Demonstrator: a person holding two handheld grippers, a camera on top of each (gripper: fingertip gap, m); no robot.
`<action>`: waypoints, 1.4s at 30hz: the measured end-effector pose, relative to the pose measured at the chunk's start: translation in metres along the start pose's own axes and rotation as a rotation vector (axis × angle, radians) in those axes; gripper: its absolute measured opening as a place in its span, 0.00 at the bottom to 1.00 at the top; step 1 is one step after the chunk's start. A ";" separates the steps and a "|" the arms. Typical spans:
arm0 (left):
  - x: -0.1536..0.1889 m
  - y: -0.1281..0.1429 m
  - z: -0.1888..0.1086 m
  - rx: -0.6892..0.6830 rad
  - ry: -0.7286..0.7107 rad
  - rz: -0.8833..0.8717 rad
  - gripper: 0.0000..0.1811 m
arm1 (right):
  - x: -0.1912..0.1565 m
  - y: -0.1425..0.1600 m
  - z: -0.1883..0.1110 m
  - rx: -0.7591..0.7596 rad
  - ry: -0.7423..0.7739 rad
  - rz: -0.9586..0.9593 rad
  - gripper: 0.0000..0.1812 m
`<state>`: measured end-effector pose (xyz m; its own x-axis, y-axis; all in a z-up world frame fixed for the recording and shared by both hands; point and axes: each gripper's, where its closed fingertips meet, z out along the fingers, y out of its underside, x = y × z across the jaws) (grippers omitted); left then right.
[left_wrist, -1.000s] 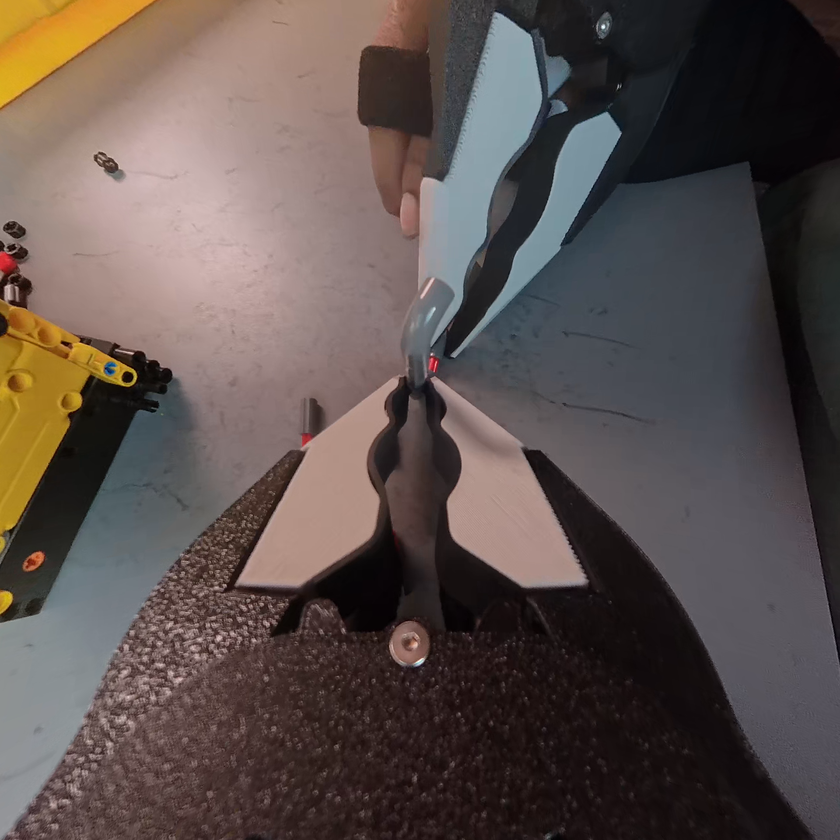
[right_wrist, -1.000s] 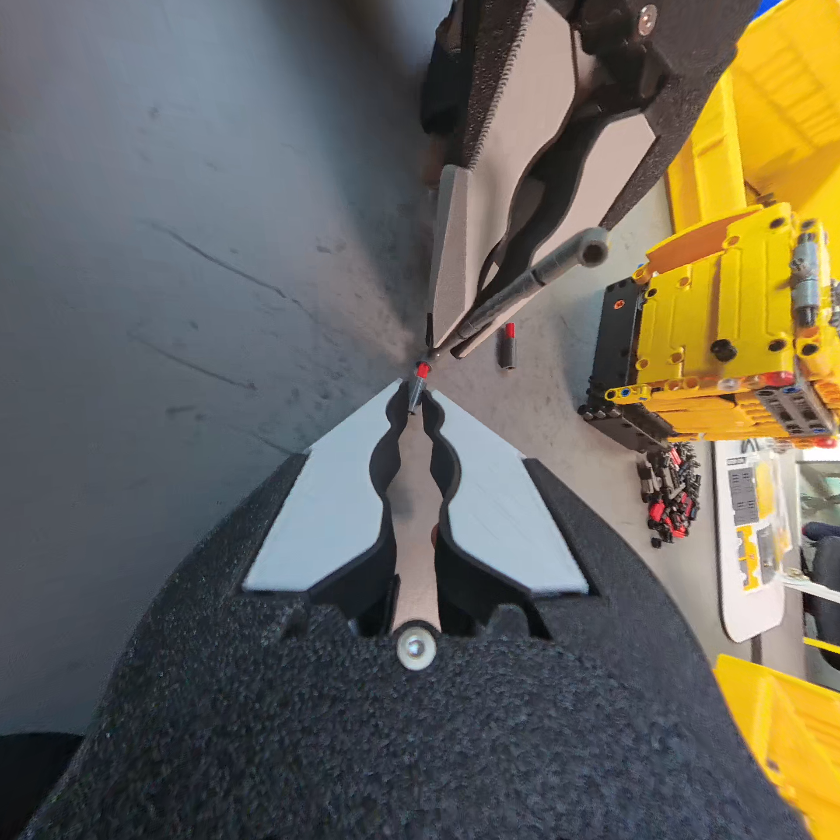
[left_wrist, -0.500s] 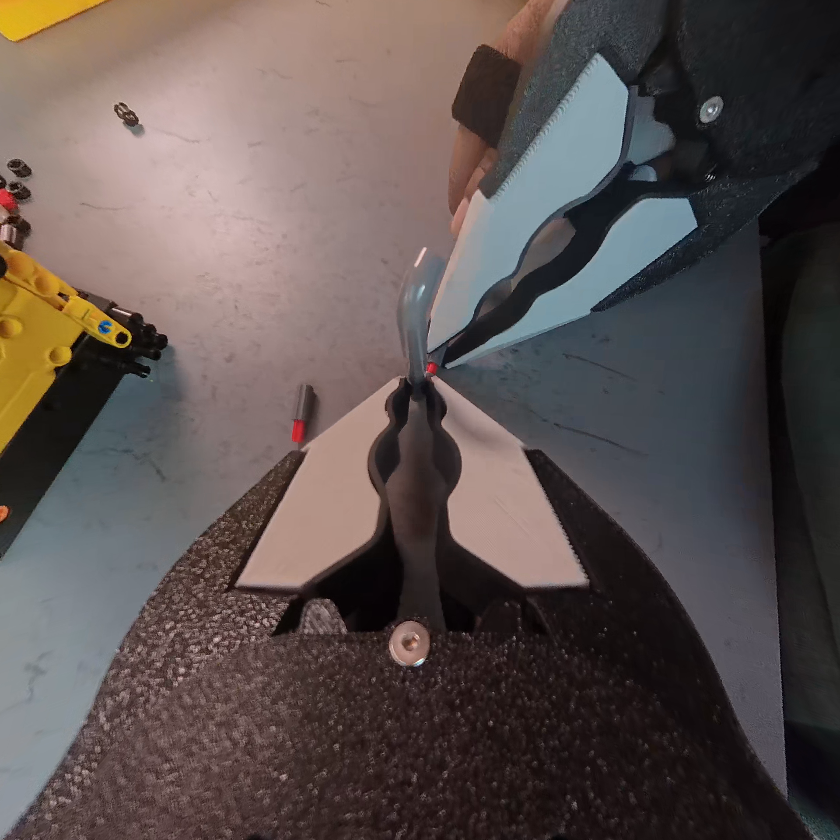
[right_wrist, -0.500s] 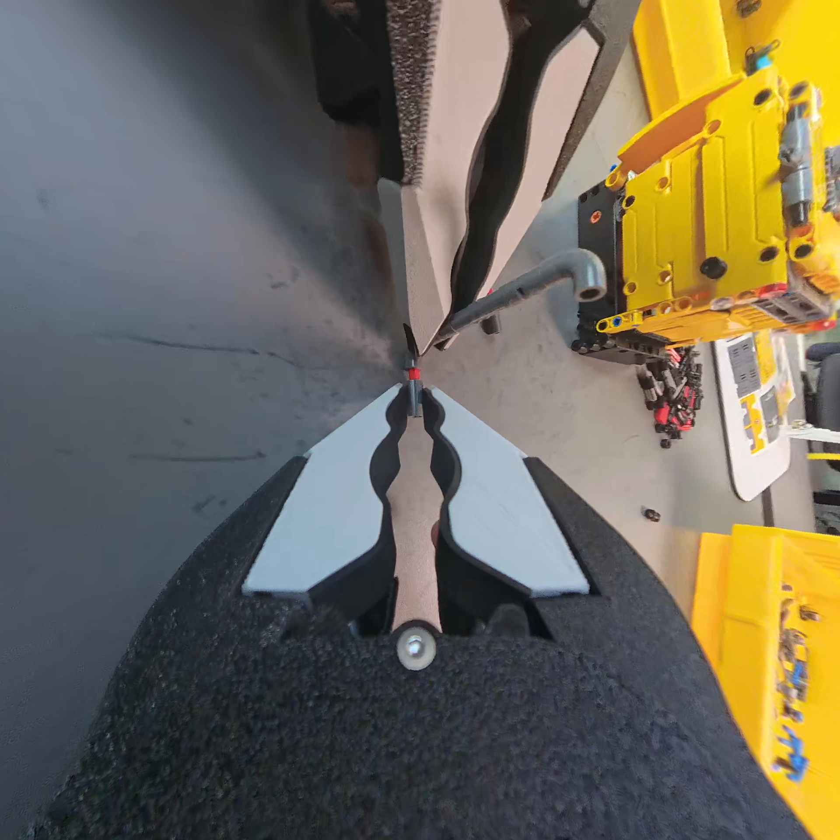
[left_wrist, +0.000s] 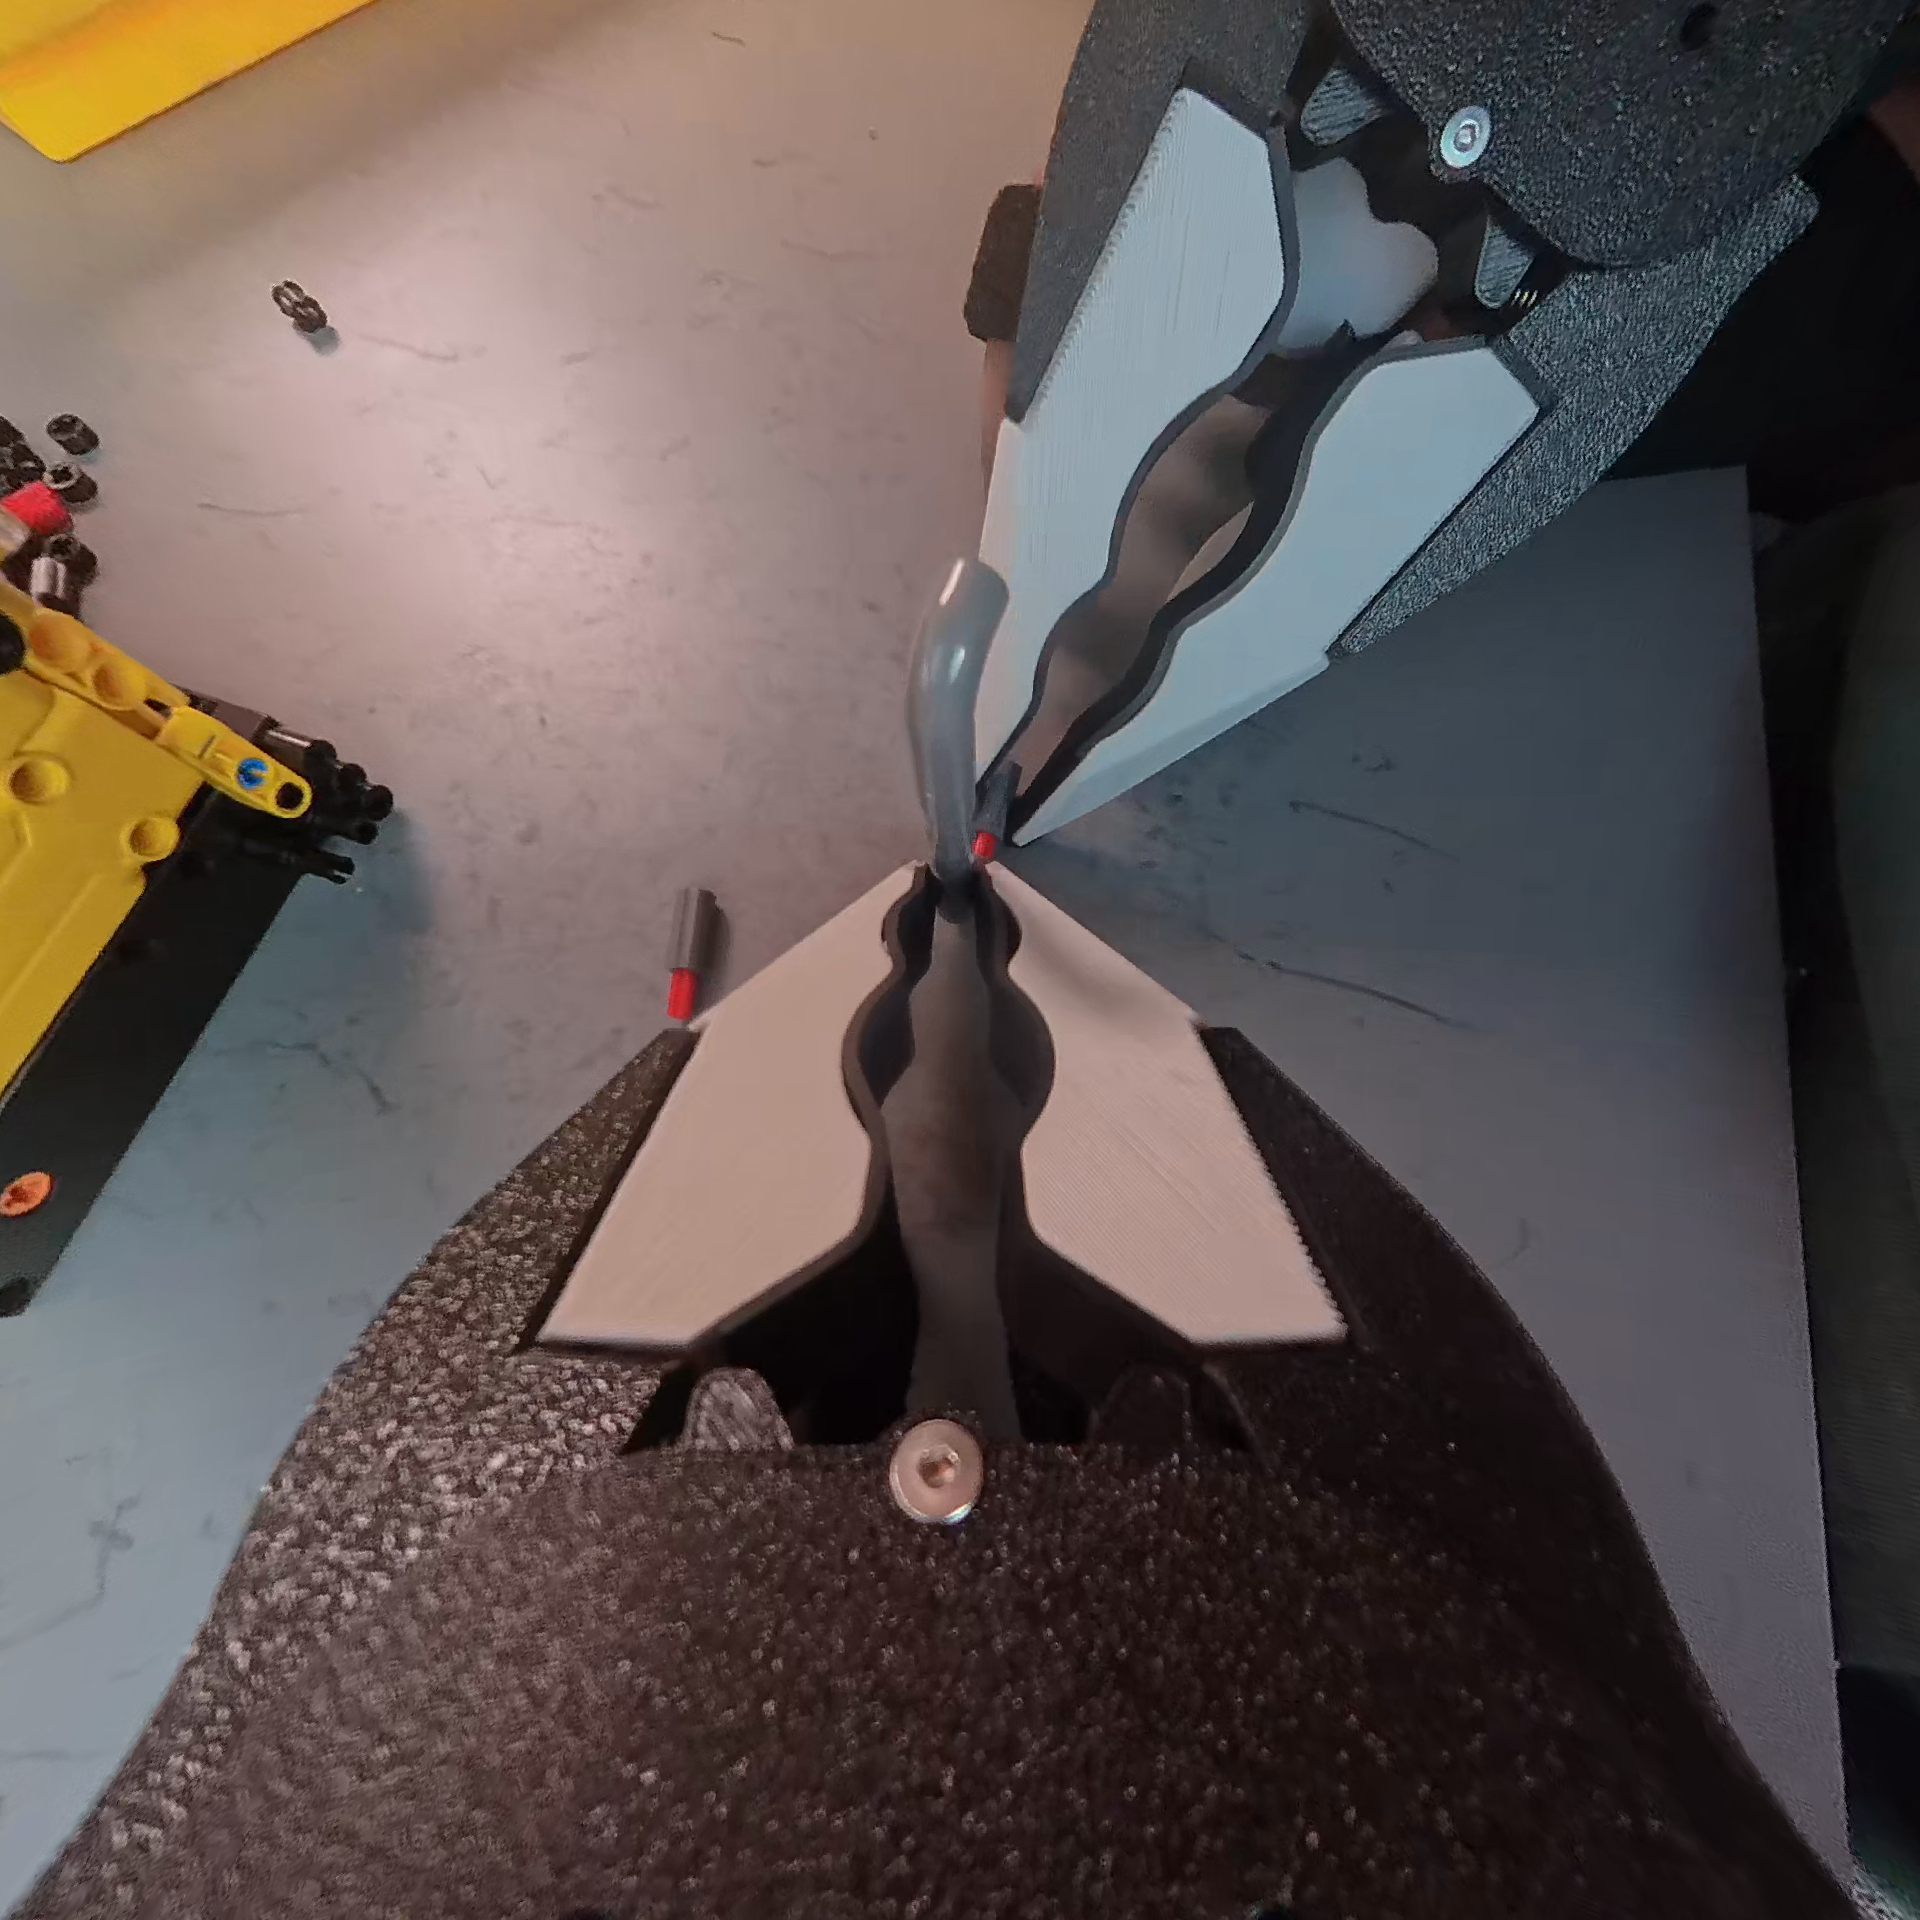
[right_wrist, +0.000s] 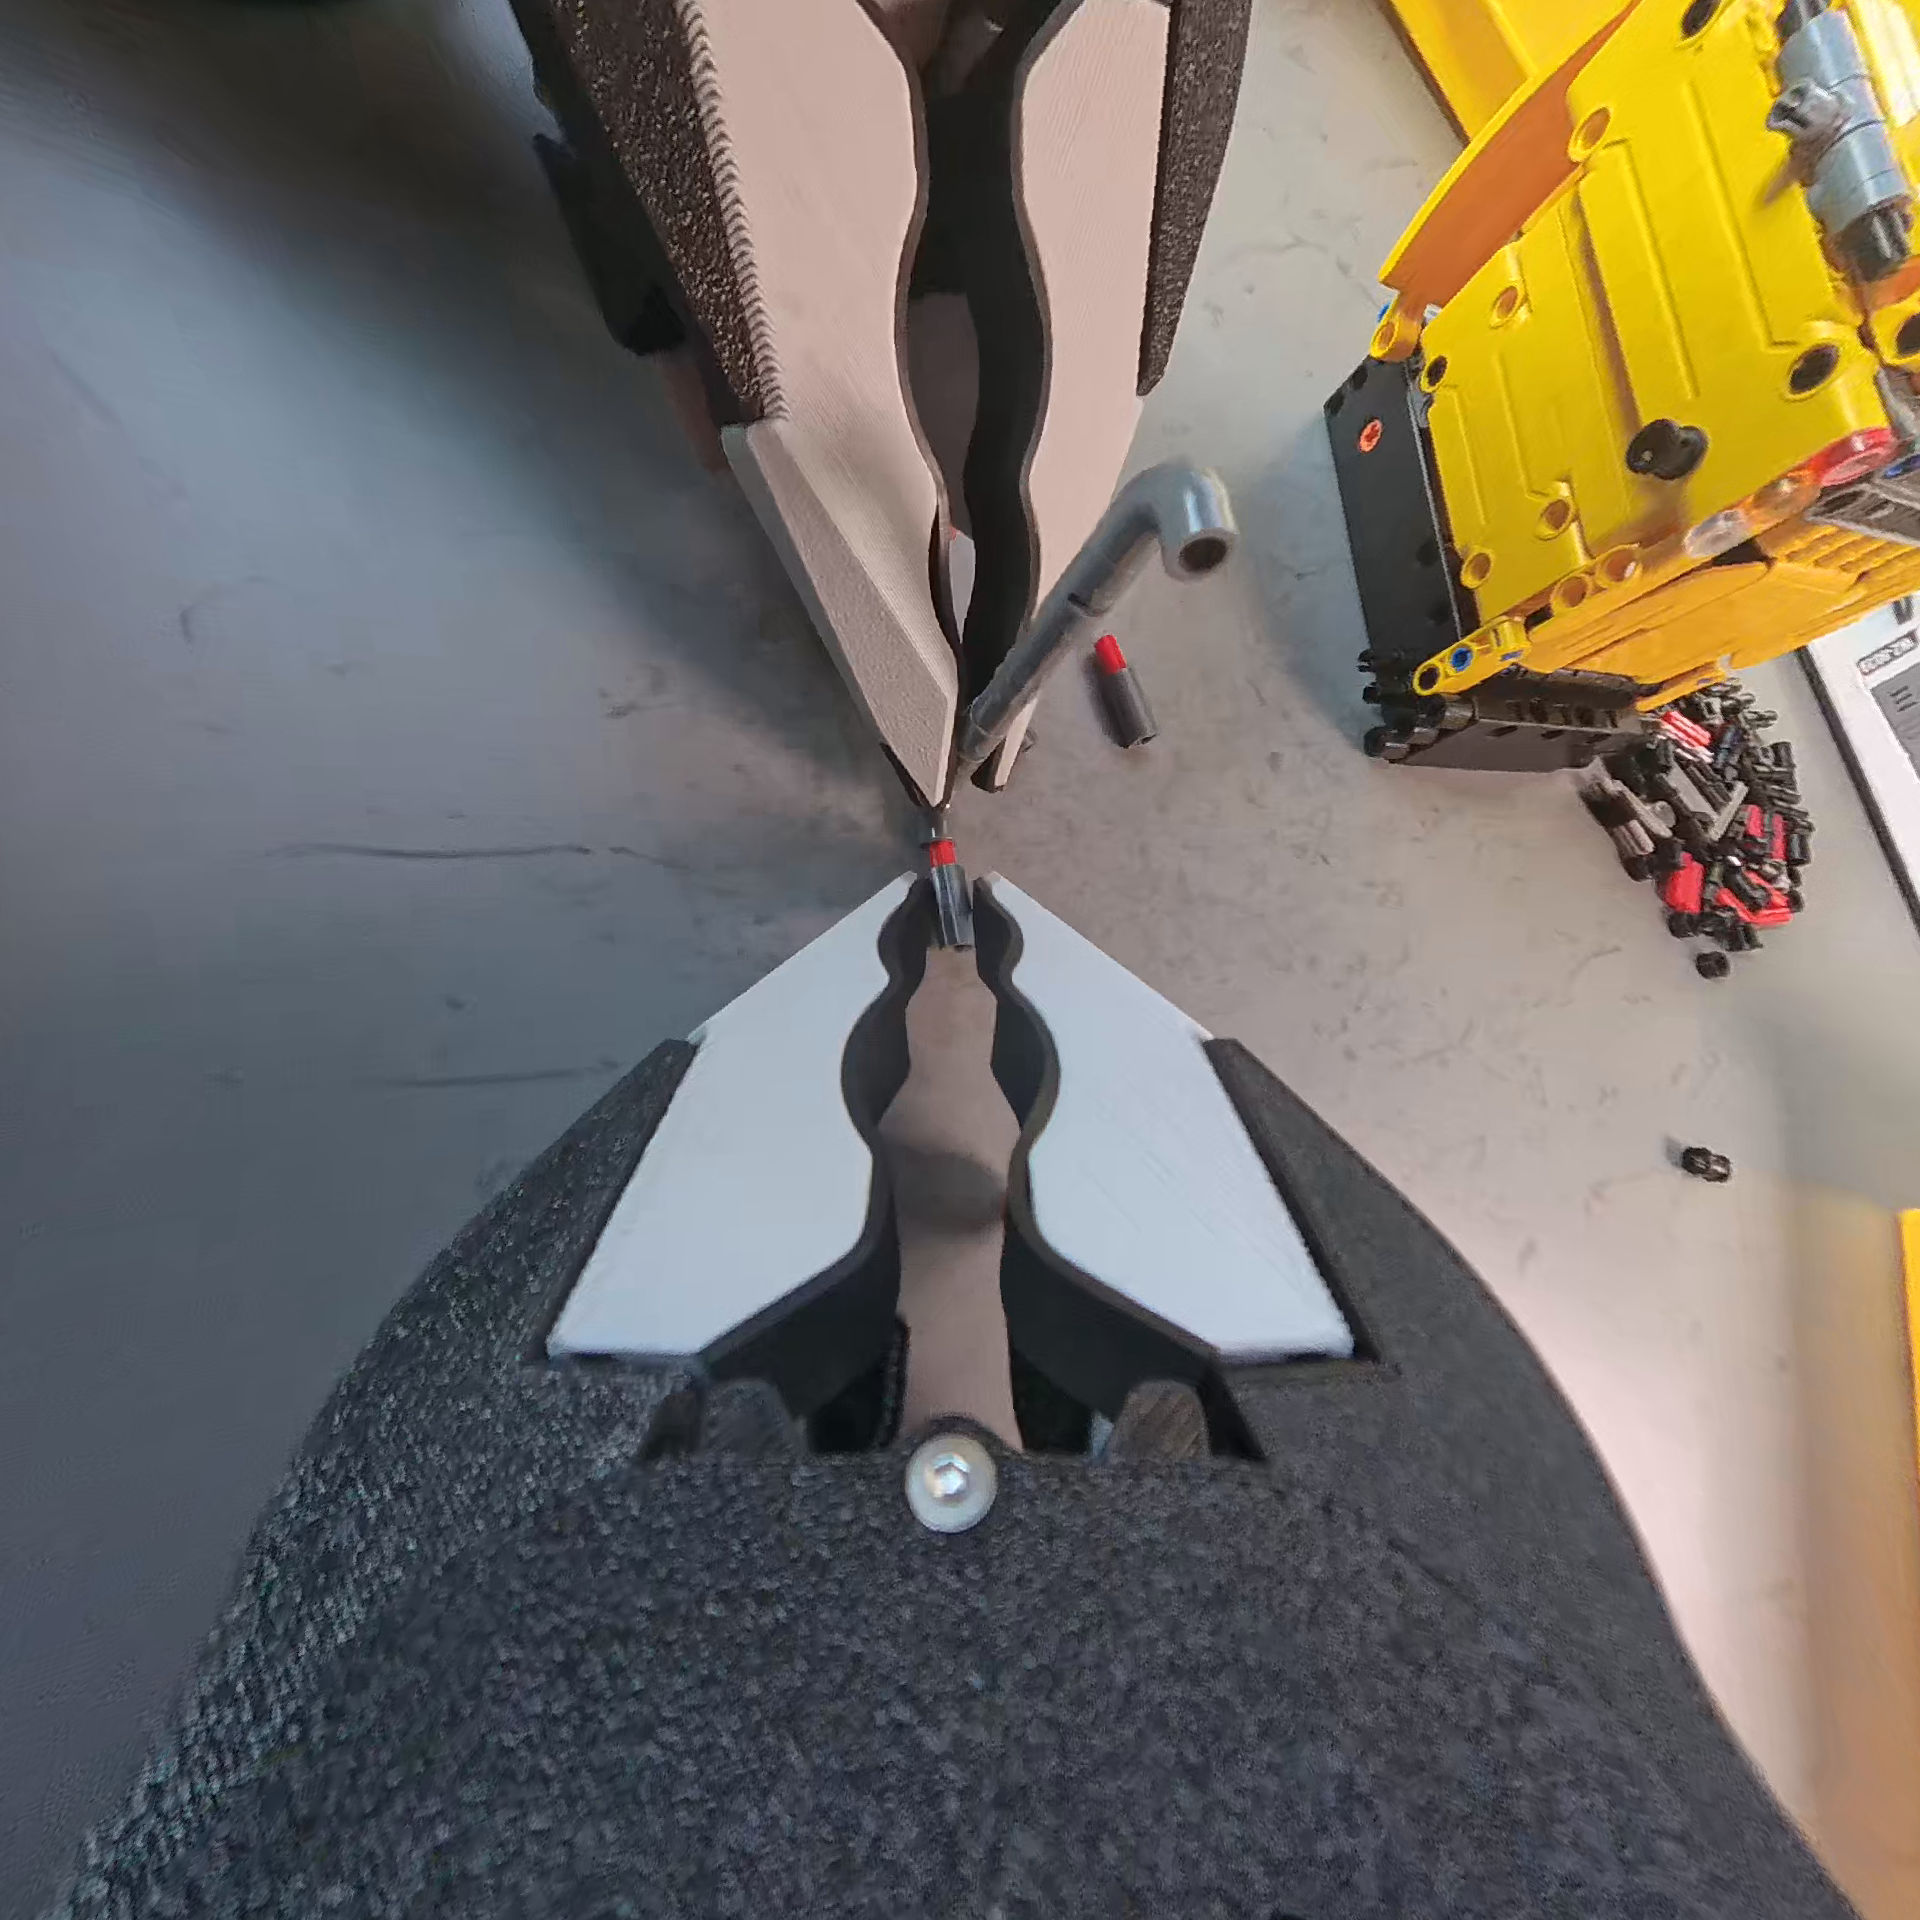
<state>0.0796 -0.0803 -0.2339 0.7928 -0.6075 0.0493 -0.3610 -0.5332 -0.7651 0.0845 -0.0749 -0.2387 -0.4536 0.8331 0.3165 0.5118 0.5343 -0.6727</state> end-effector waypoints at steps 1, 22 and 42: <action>0.000 0.000 0.000 0.002 0.006 -0.007 0.03 | 0.002 0.001 -0.001 0.007 -0.005 0.012 0.07; -0.010 -0.089 -0.057 0.663 0.503 -0.766 0.03 | 0.057 -0.072 -0.069 0.369 0.538 -0.241 0.29; -0.013 -0.094 -0.060 0.818 0.607 -1.020 0.03 | 0.066 -0.080 -0.064 0.371 0.615 -0.294 0.19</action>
<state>0.0739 -0.0569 -0.1241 0.1260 -0.4370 0.8906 0.7678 -0.5255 -0.3665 0.0603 -0.0532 -0.1207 0.0087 0.6523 0.7579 0.1065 0.7530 -0.6493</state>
